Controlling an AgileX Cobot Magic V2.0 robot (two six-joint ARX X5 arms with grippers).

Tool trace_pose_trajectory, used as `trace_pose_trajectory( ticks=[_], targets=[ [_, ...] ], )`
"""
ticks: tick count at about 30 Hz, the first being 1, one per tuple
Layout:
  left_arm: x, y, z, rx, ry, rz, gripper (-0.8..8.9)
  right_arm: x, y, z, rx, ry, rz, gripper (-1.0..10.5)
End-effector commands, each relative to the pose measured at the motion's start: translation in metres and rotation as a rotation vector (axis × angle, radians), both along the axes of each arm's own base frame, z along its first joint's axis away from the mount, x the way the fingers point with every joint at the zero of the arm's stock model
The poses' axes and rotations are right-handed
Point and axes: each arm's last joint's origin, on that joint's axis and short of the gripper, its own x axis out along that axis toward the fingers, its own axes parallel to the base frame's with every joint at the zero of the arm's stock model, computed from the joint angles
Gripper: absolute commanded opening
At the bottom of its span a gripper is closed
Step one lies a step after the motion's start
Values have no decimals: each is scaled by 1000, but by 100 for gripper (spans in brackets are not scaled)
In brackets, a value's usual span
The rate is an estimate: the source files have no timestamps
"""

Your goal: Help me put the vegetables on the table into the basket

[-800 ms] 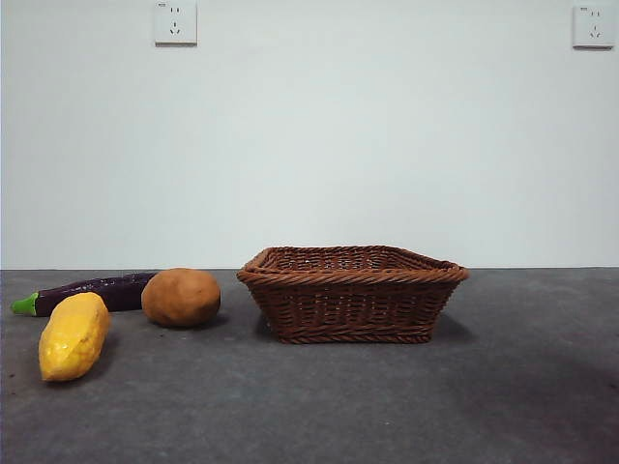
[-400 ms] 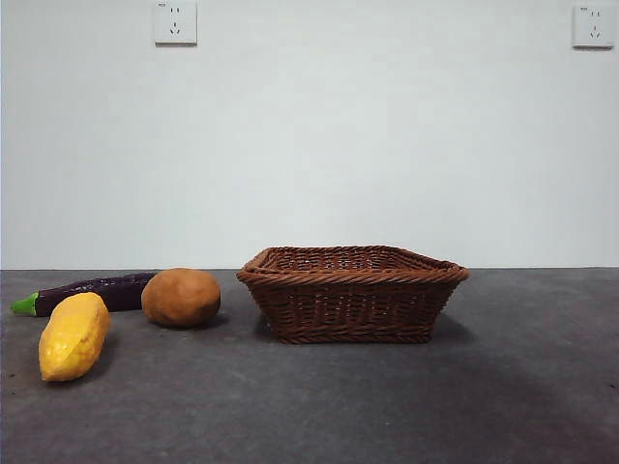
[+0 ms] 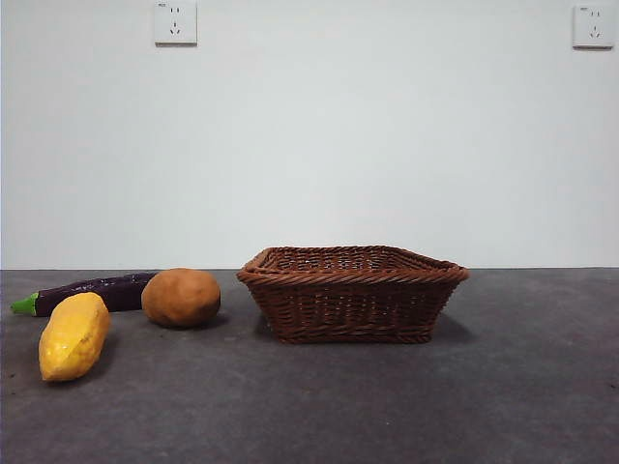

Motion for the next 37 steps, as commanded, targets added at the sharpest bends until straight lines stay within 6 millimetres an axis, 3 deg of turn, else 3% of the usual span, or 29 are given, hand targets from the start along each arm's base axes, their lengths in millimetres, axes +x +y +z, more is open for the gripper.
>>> trace_pose_trajectory(
  ticks=[1, 5, 11, 13, 14, 16, 17, 20, 25, 28, 32, 37],
  targets=[
    [4, -2, 11, 2, 15, -84, -6, 3, 2, 12, -23, 21, 84, -11],
    [9, -2, 21, 43, 84, -126, -6, 11, 2, 22, -62, 79, 139, -11],
    [16, -2, 20, 14, 114, -166, 1, 17, 3, 22, -46, 112, 159, 3],
    [17, -2, 19, 12, 120, -165, 42, 17, 3, 23, -44, 107, 161, 66],
    [18, -2, 19, 9, 124, -164, 154, 17, 3, 23, -44, 107, 161, 150],
    [19, -2, 21, -2, 131, -154, 588, 17, 3, 23, -43, 107, 161, 350],
    [19, -2, 23, -6, 131, -152, 696, 17, 3, 23, -38, 109, 158, 455],
    [23, -1, 33, -3, 119, -152, 695, 17, 3, 23, -36, 110, 156, 574],
    [31, 0, 53, -2, 119, -151, 693, 21, 3, 24, -22, 100, 146, 573],
    [37, 1, 54, -8, 141, -152, 692, 35, 5, 28, 20, 95, 162, 572],
    [43, 1, 52, -13, 165, -153, 692, 72, 7, 40, 54, 89, 175, 572],
    [46, 2, 51, -16, 177, -152, 691, 148, 29, 54, 50, 160, 247, 567]
  ],
)
